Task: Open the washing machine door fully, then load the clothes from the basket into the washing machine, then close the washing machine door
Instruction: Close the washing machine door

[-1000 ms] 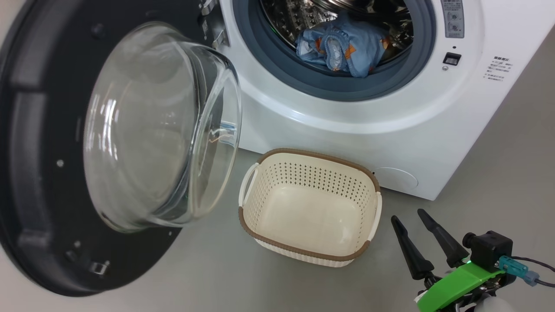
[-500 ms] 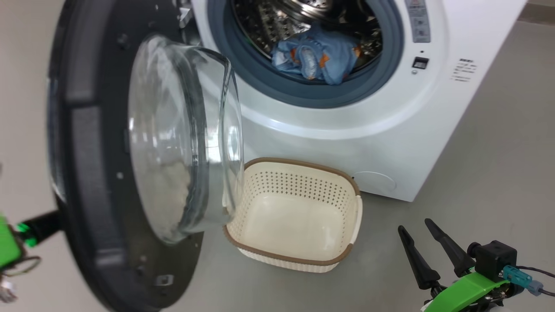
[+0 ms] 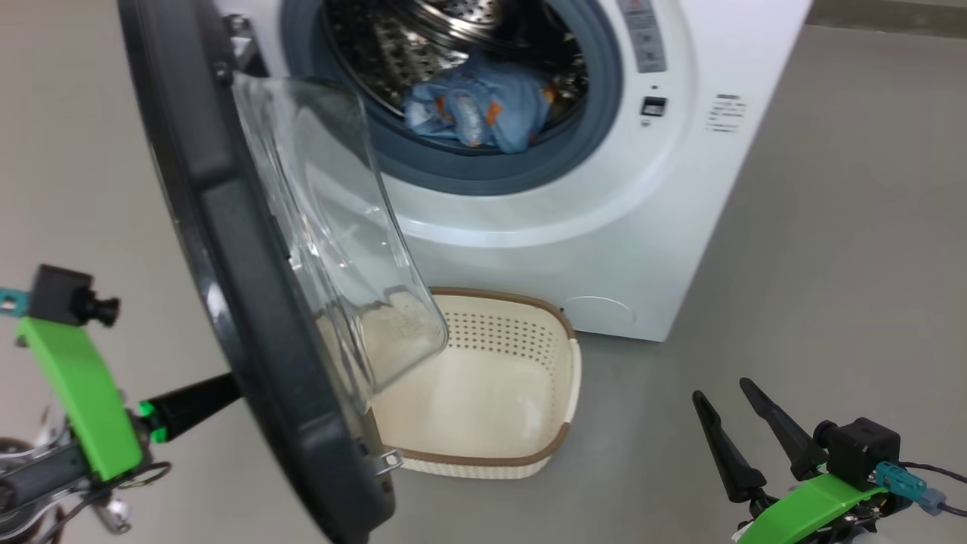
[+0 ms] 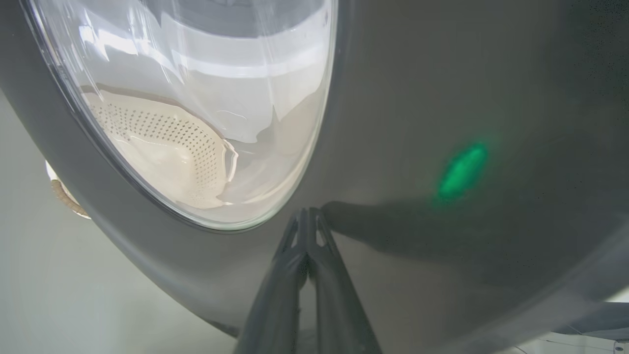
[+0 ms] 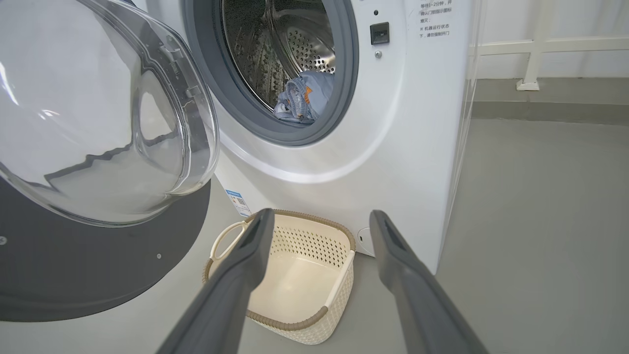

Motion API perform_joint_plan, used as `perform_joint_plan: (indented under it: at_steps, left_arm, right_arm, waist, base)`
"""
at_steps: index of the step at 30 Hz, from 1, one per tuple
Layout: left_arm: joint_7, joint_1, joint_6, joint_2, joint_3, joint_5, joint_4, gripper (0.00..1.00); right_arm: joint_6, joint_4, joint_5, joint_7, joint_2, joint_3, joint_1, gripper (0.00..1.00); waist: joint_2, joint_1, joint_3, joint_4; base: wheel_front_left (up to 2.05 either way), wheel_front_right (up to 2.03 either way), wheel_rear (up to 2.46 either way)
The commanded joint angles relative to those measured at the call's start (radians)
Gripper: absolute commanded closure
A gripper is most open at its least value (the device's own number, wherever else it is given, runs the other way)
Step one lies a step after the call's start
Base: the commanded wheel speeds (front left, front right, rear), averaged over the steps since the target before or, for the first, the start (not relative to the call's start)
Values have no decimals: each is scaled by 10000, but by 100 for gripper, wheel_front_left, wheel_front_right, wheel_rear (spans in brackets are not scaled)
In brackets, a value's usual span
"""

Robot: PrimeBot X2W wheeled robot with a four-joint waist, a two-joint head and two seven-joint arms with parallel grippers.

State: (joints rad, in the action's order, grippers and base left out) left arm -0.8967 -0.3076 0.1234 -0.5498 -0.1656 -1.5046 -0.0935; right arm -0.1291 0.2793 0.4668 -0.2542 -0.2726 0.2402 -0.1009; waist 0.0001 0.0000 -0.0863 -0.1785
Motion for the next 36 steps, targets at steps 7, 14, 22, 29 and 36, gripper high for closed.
perform_joint_plan:
  at_steps: [7,14,22,29,36]
  left_arm:
    - [271,-1170,73,233,-15,281,-6,100]
    - [537,-1896,73,621,-238,477,533,100]
    - [999,-2704,73,1281,-448,664,1181,100]
    - [1168,-3125,73,1486,-570,750,1695,100]
    - [1285,-2720,73,1228,-608,800,1583,100]
  right_arm:
    - [-16,-336,-226,-76,-31,66,-91,0]
    - [-16,-401,-262,-76,101,-63,-226,0]
    - [-16,-461,-258,-76,218,-240,-384,0]
    - [-16,-460,-295,-76,311,-268,-535,0]
    - [-16,-432,-290,-76,329,-311,-514,0]
  waist:
    - [-1,0,-239,906]
    - [-1,0,-491,1793]
    - [-1,0,-709,2281]
    - [-1,0,-798,2414]
    - [-1,0,-719,2182]
  base:
    - [0,0,0]
    - [0,0,0]
    - [0,0,0]
    - [0,0,0]
    - [0,0,0]
